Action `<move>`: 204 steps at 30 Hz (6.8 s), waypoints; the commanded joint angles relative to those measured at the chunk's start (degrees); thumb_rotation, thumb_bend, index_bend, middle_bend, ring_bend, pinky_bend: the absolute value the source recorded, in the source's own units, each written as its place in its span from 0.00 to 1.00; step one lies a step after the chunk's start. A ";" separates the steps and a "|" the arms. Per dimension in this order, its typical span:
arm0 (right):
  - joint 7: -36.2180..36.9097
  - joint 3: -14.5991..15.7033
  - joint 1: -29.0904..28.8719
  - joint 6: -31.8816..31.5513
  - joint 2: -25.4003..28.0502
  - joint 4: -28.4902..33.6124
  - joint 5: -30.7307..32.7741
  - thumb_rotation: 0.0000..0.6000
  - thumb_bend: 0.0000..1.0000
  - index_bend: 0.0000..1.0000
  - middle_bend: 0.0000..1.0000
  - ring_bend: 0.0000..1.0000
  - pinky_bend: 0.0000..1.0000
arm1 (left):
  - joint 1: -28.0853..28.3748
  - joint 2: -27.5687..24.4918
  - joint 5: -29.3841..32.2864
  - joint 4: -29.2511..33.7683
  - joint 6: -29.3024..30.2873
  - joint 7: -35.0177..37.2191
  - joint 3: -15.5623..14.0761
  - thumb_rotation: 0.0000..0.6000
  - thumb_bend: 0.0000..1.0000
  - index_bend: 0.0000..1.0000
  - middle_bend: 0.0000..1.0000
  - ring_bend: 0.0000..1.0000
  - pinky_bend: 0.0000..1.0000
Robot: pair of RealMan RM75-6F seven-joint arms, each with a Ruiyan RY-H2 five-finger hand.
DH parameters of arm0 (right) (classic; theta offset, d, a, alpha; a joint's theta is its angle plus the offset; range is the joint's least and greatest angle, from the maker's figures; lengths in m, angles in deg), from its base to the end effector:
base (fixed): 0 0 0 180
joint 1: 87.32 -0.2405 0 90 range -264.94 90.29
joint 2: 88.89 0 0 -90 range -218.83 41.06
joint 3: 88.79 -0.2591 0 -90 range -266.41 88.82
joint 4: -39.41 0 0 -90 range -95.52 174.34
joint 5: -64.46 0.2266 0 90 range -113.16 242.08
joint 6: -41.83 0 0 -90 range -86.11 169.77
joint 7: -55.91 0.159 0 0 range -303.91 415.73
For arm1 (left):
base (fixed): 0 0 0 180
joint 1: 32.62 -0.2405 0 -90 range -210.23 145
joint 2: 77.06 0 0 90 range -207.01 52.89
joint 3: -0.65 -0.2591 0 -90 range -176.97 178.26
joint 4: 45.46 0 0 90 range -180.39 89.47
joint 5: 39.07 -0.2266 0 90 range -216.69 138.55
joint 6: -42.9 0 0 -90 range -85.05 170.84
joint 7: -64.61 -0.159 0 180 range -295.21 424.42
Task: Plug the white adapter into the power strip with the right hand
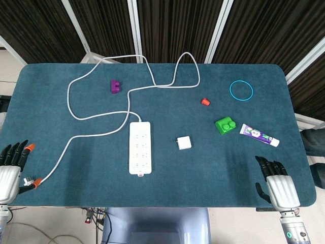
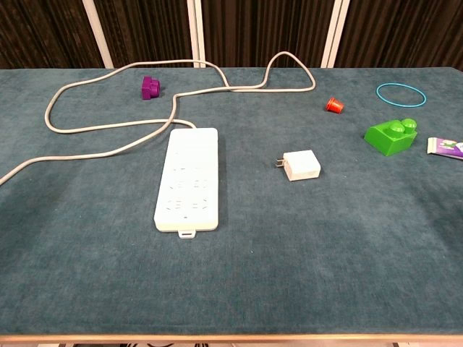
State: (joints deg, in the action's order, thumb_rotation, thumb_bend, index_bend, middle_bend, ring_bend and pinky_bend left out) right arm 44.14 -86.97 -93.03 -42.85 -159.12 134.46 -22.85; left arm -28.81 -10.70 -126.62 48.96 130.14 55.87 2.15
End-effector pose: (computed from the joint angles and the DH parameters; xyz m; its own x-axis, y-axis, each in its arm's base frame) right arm -0.2975 -0.1809 0.0920 0.4503 -0.0872 0.8886 -0.8927 -0.0658 0.4459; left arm -0.3075 0.1856 0.1293 0.4677 -0.0031 0.8839 0.8837 -0.0219 -0.4676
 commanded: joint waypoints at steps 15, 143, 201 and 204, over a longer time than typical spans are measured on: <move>0.00 -0.84 0.66 -0.07 0.27 0.31 -0.29 1.00 0.48 0.07 0.15 0.20 0.15 | -0.03 -0.13 0.19 0.13 -0.11 0.09 0.03 1.00 0.10 0.12 0.00 0.00 0.00; -31.83 -6.94 -44.01 22.86 -18.48 5.32 59.50 1.00 0.47 0.25 0.72 0.81 0.72 | -0.35 -1.09 1.78 0.80 0.13 0.67 0.84 1.00 0.10 0.12 0.00 0.00 0.00; -27.31 -6.61 -41.55 21.12 -8.41 10.72 59.00 1.00 0.47 0.23 0.72 0.81 0.72 | -0.66 -0.85 2.38 1.03 0.59 -0.35 1.17 1.00 0.10 0.12 0.00 0.00 0.00; -27.64 -7.08 -42.07 21.37 -8.91 10.04 59.87 1.00 0.47 0.23 0.72 0.81 0.72 | -0.71 -0.87 2.33 1.00 0.76 -0.23 1.22 1.00 0.10 0.12 0.00 0.00 0.00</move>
State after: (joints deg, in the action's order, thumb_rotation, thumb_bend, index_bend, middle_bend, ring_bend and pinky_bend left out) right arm 16.60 -93.92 -134.97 -21.57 -167.91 144.62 36.88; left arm -29.52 -11.57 -124.28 49.96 130.90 55.64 3.38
